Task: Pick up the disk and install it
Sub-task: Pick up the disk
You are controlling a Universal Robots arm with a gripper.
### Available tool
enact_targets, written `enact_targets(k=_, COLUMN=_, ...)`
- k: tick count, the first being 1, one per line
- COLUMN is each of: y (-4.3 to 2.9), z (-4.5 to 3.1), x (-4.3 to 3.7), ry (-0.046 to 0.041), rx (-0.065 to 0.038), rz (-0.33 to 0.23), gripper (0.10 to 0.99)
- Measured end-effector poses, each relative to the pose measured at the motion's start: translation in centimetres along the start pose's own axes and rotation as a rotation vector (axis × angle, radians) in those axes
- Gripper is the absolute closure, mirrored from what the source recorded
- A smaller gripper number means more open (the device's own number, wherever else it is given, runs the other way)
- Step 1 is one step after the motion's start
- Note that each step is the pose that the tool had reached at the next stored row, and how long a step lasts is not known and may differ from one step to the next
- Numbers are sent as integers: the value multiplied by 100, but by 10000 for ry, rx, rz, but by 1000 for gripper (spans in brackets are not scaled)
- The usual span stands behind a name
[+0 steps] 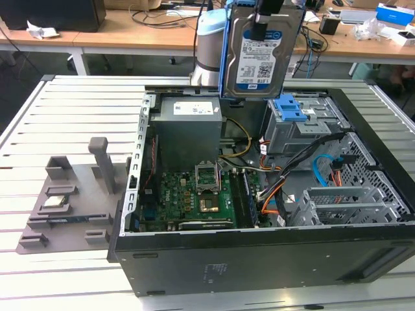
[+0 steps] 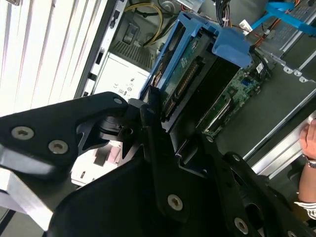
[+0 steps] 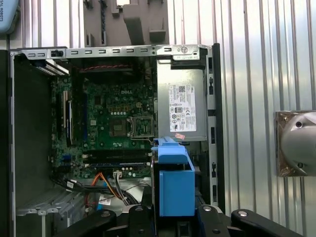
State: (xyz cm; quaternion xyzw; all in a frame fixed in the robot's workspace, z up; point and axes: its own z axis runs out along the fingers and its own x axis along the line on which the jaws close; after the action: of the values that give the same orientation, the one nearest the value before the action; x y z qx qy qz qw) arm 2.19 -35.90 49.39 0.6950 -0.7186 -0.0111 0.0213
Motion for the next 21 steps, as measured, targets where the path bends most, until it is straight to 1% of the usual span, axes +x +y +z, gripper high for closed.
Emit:
enact_targets(k=2, y=-80, z=-4, x=-3, ry=1, rx=-1, rz=0, gripper=725)
enact_targets(k=4, y=-138, z=-6, x=-5, ry=0, rx=0, rz=-1, gripper=725)
enact_targets(k=7, y=-188, z=-9, x=-7, ry=1, rx=-1, rz=-1, gripper=725)
enact_targets(k=12, y=-197, z=-9, x=-5, ry=-1, rx=-1, rz=-1, gripper=725)
enact_targets(k=14, y=-198, z=-10, x=8, ry=2, rx=-1, rz=-3, gripper=725)
enact_targets(k=16, y=-198, z=-9, x=37, ry=0, rx=-1, rz=-1, gripper=725)
enact_targets(k=19, y=-201, z=-8, x=108, ry=1, rx=0, rz=-1, gripper=725)
enact_targets(k=21, y=-203, z=-6, x=170, ry=0, rx=0, rz=-1, gripper=725)
